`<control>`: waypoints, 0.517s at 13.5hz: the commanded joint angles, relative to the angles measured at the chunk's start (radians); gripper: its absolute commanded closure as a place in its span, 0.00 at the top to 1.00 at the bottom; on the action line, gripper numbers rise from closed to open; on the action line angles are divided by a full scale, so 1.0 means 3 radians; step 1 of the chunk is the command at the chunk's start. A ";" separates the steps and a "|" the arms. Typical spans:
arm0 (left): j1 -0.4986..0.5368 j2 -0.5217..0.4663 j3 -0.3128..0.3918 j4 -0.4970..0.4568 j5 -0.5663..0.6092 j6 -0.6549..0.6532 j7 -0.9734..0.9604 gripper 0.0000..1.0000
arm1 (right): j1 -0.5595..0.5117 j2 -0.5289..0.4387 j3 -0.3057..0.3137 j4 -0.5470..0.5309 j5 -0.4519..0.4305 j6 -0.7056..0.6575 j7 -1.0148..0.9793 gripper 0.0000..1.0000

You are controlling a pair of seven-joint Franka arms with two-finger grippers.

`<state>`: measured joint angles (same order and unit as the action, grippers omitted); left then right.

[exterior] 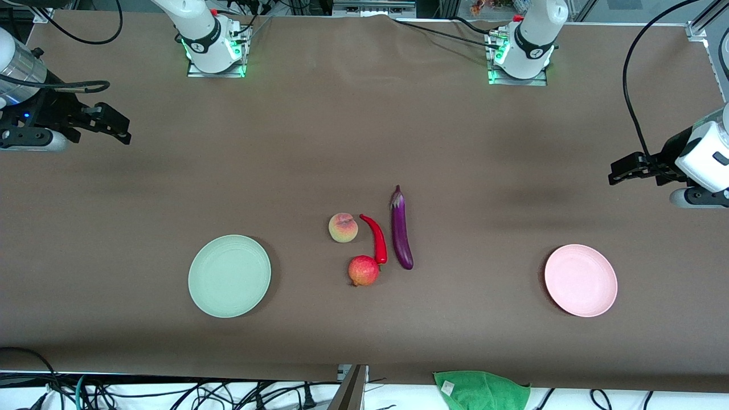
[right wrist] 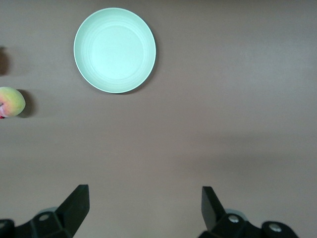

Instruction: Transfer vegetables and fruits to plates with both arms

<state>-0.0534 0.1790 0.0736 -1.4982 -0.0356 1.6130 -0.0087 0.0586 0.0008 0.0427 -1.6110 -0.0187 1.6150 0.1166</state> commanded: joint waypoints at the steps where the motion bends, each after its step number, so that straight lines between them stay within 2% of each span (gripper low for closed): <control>1: -0.0001 0.0038 -0.0015 0.0095 0.0073 -0.0043 0.0008 1.00 | -0.0006 -0.0266 0.0001 -0.0439 -0.0075 0.0366 0.0192 1.00; 3: -0.0001 0.0038 -0.0015 0.0095 0.0052 -0.0049 0.0008 1.00 | -0.0011 -0.0136 0.0001 -0.0204 -0.0081 0.0221 0.0041 1.00; 7: 0.0009 0.0038 -0.0005 0.0096 0.0042 -0.0049 0.0008 1.00 | -0.0011 -0.0131 -0.0004 -0.0173 -0.0075 0.0216 0.0030 1.00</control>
<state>-0.0534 0.1790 0.0736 -1.4979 -0.0356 1.6127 -0.0087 0.0578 -0.0215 0.0419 -1.6561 -0.0273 1.6796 0.1366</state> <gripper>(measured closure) 0.000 0.000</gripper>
